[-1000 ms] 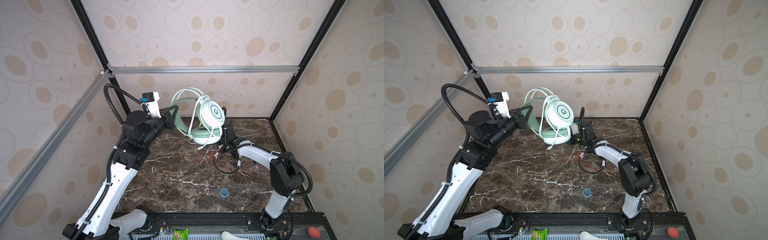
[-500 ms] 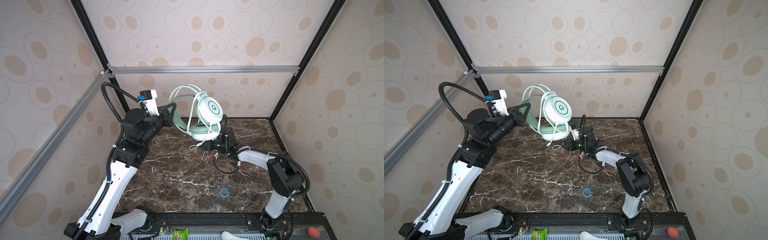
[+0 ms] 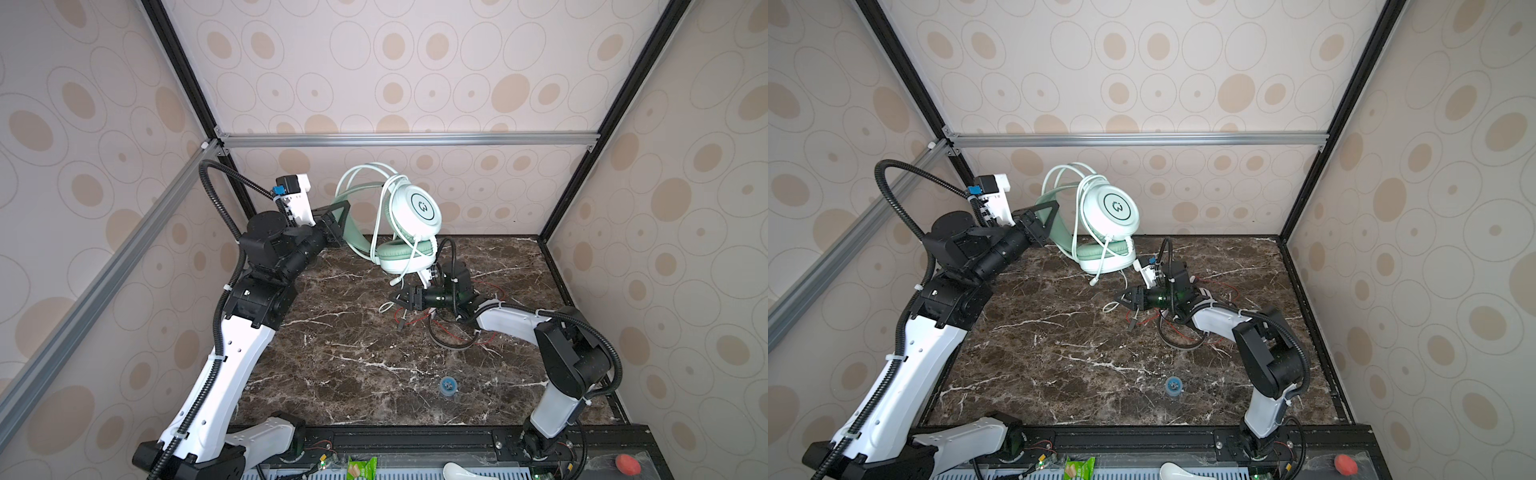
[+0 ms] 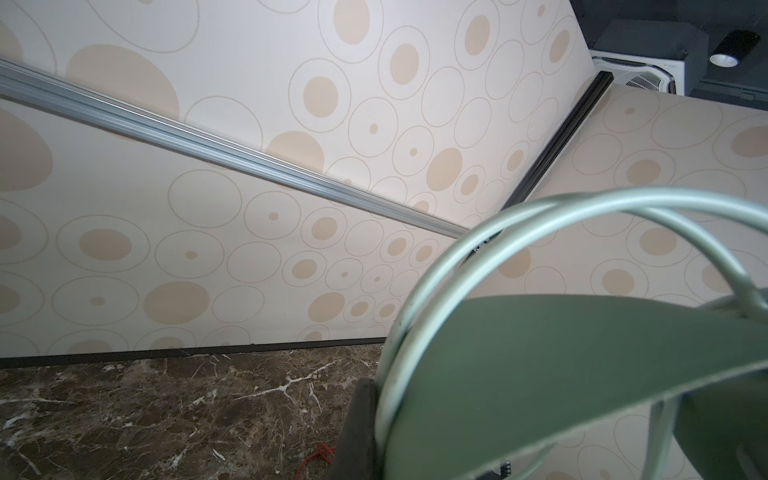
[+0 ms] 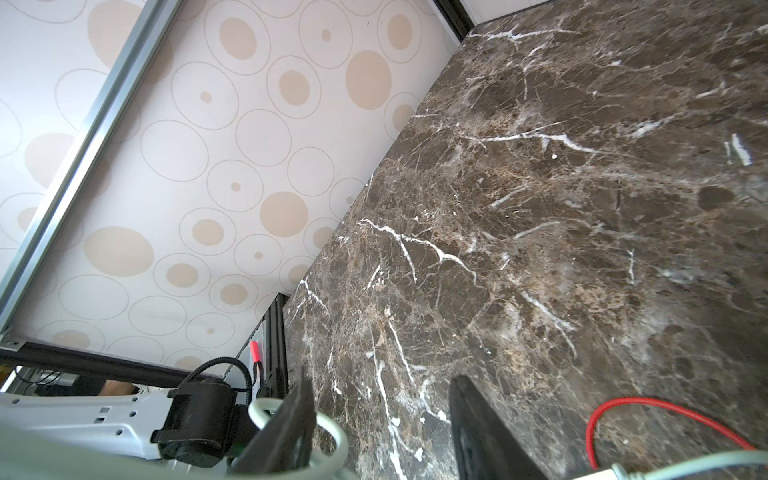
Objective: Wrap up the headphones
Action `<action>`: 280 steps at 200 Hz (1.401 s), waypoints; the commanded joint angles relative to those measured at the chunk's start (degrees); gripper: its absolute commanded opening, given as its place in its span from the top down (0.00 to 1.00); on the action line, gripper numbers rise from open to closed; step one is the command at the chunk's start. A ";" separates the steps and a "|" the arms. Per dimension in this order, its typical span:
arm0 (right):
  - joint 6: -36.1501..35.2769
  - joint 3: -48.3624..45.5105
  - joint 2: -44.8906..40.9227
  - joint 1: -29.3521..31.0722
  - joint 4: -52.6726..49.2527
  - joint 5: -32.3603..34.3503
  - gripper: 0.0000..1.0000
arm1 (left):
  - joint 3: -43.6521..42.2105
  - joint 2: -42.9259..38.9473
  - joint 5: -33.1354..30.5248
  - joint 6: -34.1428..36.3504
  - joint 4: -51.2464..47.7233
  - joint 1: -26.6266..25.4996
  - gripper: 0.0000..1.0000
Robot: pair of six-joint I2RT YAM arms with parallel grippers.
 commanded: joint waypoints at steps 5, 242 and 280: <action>0.90 -0.86 -2.29 0.62 2.24 -4.01 0.44 | 4.52 -0.23 1.47 -3.75 5.85 0.92 1.00; 2.02 -0.38 1.36 5.64 7.55 -12.83 0.38 | 4.90 2.43 5.65 -8.53 5.11 8.55 1.00; -0.28 -2.21 -1.17 5.64 4.16 -13.63 0.38 | 4.00 2.49 6.18 -8.74 4.62 9.98 1.00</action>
